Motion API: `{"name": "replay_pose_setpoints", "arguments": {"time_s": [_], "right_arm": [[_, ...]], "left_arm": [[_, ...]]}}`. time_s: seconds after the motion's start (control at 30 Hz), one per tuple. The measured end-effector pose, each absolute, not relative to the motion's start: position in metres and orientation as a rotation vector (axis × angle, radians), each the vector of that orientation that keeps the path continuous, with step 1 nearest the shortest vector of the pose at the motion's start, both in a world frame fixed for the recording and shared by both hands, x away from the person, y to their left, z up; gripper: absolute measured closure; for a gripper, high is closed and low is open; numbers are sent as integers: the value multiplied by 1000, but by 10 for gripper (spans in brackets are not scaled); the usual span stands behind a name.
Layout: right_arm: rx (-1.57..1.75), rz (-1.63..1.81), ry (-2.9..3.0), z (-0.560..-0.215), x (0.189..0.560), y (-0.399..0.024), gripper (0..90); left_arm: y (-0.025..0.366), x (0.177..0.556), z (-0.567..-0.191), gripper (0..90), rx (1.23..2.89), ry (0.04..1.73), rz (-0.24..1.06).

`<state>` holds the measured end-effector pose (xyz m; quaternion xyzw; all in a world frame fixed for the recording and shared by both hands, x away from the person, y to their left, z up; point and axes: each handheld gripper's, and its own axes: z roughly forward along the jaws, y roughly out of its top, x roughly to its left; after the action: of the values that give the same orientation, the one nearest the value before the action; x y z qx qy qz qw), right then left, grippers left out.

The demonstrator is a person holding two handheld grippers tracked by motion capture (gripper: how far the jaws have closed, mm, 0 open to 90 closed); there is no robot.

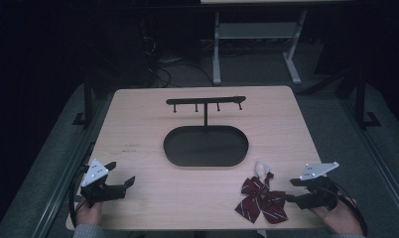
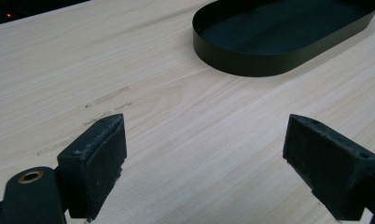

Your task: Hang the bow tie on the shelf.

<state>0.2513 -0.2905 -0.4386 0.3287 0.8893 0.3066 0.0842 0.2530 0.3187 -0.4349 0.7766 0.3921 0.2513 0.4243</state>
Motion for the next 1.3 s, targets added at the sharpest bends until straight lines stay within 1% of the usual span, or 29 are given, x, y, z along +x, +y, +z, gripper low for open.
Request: {"name": "replay_pose_setpoints", "arguments": {"time_s": [0.8, 1.3], "right_arm": [[844, 838, 2752, -408, 279, -263, 408], [761, 774, 2820, -394, 310, -234, 440]], "left_arm": [[318, 253, -435, 131, 1939, 983, 621], [319, 253, -434, 131, 1943, 982, 626]]}}
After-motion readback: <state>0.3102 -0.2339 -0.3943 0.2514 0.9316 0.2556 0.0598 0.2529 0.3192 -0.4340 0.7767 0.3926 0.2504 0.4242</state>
